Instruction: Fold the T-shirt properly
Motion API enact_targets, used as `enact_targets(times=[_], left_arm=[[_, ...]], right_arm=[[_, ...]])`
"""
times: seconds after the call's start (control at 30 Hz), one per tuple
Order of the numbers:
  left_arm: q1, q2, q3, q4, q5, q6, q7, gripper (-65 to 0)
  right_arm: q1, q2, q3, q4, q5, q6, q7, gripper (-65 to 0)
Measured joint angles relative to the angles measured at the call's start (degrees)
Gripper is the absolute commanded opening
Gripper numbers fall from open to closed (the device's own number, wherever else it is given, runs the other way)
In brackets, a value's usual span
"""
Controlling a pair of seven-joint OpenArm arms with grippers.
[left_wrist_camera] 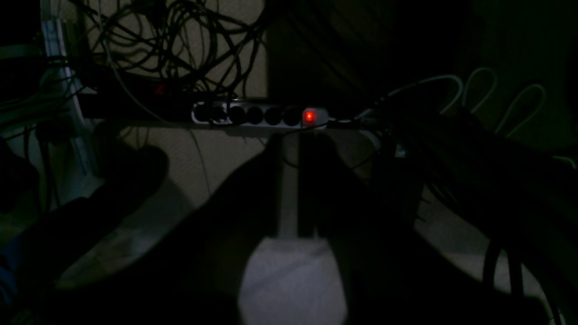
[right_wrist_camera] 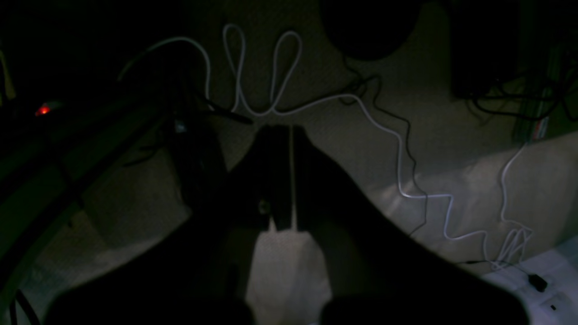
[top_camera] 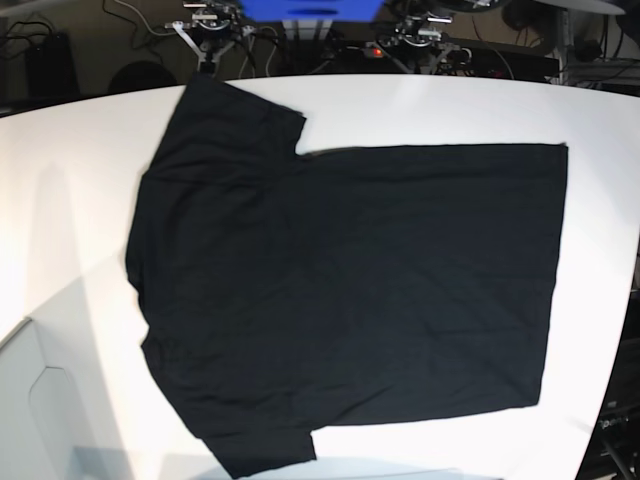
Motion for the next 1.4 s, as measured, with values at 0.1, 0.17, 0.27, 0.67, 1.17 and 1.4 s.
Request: enact_targets(times=[0.1, 0.17, 0.27, 0.67, 1.17, 1.4], left_arm=[[0.0, 0.0, 0.0, 0.0, 0.0, 0.0, 0.0, -58.5], [0.0, 0.0, 0.0, 0.0, 0.0, 0.0, 0.0, -58.5], [0.0, -0.1, 0.0, 0.0, 0.0, 0.0, 0.0, -58.5], [0.0, -0.2, 0.0, -0.1, 0.0, 0.0, 0.0, -58.5], [2.3, -0.5, 0.0, 0.2, 0.0, 0.0, -0.4, -58.5], [3.7, -0.6, 0.0, 0.4, 0.0, 0.1, -0.7, -58.5]], right_arm=[[0.0, 0.0, 0.0, 0.0, 0.0, 0.0, 0.0, -65.0], [0.0, 0.0, 0.0, 0.0, 0.0, 0.0, 0.0, -65.0], [0.0, 0.0, 0.0, 0.0, 0.0, 0.0, 0.0, -65.0], [0.0, 0.0, 0.0, 0.0, 0.0, 0.0, 0.0, -65.0], [-2.5, 0.0, 0.0, 0.1, 0.0, 0.0, 0.4, -65.0], [-5.7, 0.0, 0.0, 0.2, 0.0, 0.0, 0.6, -65.0]])
